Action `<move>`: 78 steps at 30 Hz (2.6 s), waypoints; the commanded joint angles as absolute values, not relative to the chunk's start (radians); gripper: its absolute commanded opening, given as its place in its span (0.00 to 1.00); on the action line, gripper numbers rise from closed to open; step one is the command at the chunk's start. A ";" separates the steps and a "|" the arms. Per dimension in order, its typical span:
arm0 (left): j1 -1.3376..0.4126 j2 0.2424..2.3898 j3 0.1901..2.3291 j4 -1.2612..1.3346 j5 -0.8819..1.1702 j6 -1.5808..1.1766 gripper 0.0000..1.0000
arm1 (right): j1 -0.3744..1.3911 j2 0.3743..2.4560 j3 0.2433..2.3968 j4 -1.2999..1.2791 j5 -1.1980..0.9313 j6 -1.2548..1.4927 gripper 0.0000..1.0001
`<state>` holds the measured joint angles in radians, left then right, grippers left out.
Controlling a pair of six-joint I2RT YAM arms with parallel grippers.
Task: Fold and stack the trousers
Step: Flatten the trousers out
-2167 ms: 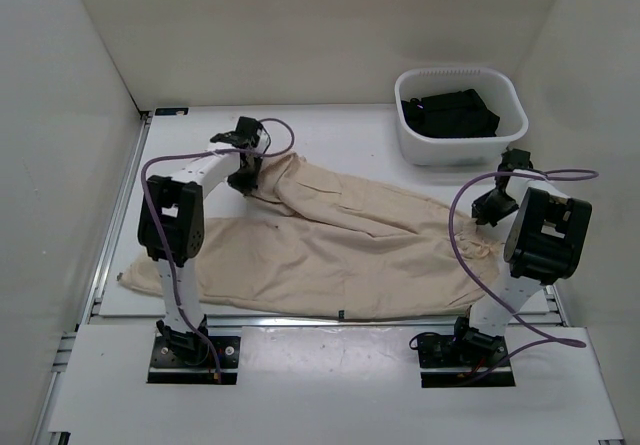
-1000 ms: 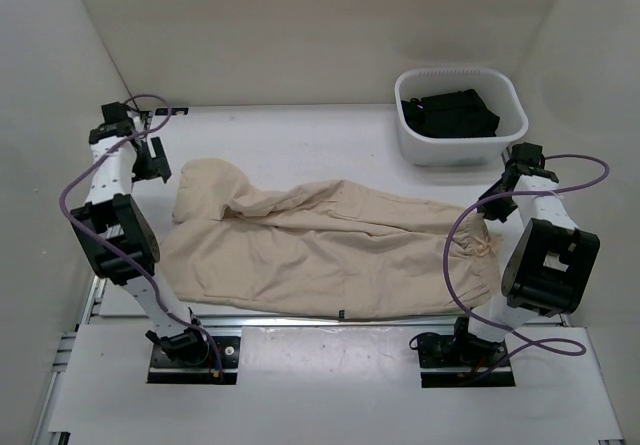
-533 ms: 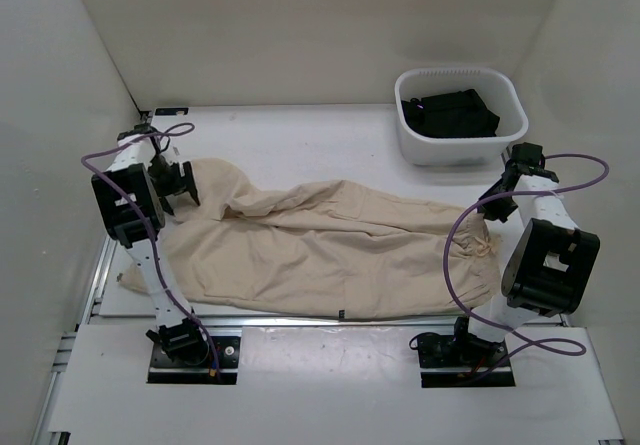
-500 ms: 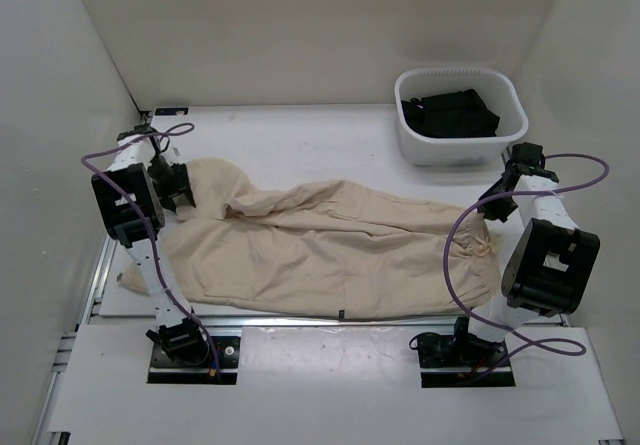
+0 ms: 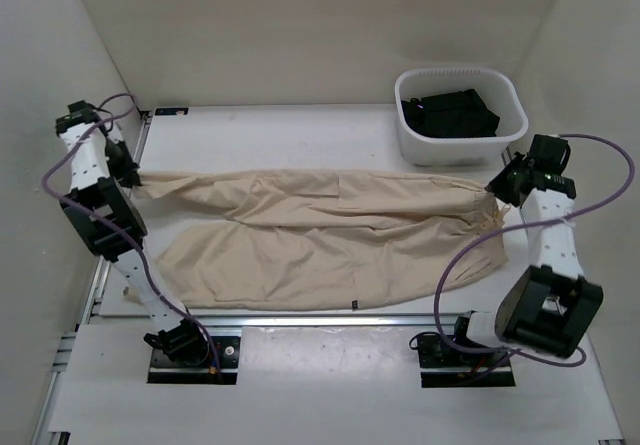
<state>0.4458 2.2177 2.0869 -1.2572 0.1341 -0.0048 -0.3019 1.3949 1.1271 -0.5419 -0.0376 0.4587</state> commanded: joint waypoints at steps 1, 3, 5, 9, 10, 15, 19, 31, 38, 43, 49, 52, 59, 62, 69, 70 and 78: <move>0.511 1.958 1.964 -1.316 0.032 0.000 0.14 | -0.313 1.234 1.085 -0.552 -0.043 0.423 0.06; 0.544 1.863 1.872 -1.316 0.005 0.000 0.14 | -0.313 1.162 0.997 -0.606 0.038 0.461 0.40; 0.568 1.813 1.702 -1.316 -0.018 0.000 0.14 | -0.322 1.129 0.922 -0.641 0.113 0.495 0.74; 0.577 1.753 1.496 -1.292 0.047 0.000 0.14 | -0.348 1.109 0.847 -0.699 0.165 0.641 0.85; 0.577 1.743 1.473 -1.292 0.072 0.000 0.14 | -0.348 1.109 0.882 -0.724 0.188 0.672 0.85; 0.586 1.689 1.335 -1.232 0.072 0.000 0.14 | -0.348 1.132 1.023 -0.749 0.157 0.822 0.85; 0.586 1.680 1.287 -1.206 0.072 0.000 0.14 | -0.348 1.268 1.057 -0.709 -0.010 1.035 0.83; 0.595 1.680 1.287 -1.206 0.103 0.000 0.14 | -0.301 1.382 1.025 -0.621 -0.209 1.407 0.83; 0.595 1.689 1.287 -1.206 0.114 0.000 0.14 | -0.321 1.367 0.977 -0.687 -0.282 1.419 0.82; 0.595 1.680 1.296 -1.206 0.124 0.000 0.14 | -0.383 1.266 1.080 -0.938 -0.195 1.280 0.82; 0.595 1.689 1.296 -1.206 0.133 0.000 0.14 | -0.383 1.189 0.993 -0.841 -0.236 1.374 0.82; 0.595 1.689 1.296 -1.206 0.133 0.000 0.14 | -0.353 1.253 0.979 -0.746 -0.206 1.420 0.82; 0.614 1.689 1.287 -1.206 0.133 0.000 0.14 | -0.353 1.463 1.060 -0.713 -0.178 1.420 0.82; 0.623 1.689 1.310 -1.206 0.133 0.000 0.14 | -0.353 1.548 1.080 -0.707 -0.190 1.411 0.80; 0.652 1.698 1.384 -1.215 0.110 0.000 0.14 | -0.382 1.597 1.049 -0.695 -0.190 1.353 0.13; 0.661 1.698 1.419 -1.215 0.110 0.000 0.14 | -0.382 1.606 1.049 -0.704 -0.201 1.336 0.04; 0.670 1.765 1.785 -1.273 0.135 0.000 0.14 | -0.466 1.701 1.322 -0.790 -0.337 0.740 0.00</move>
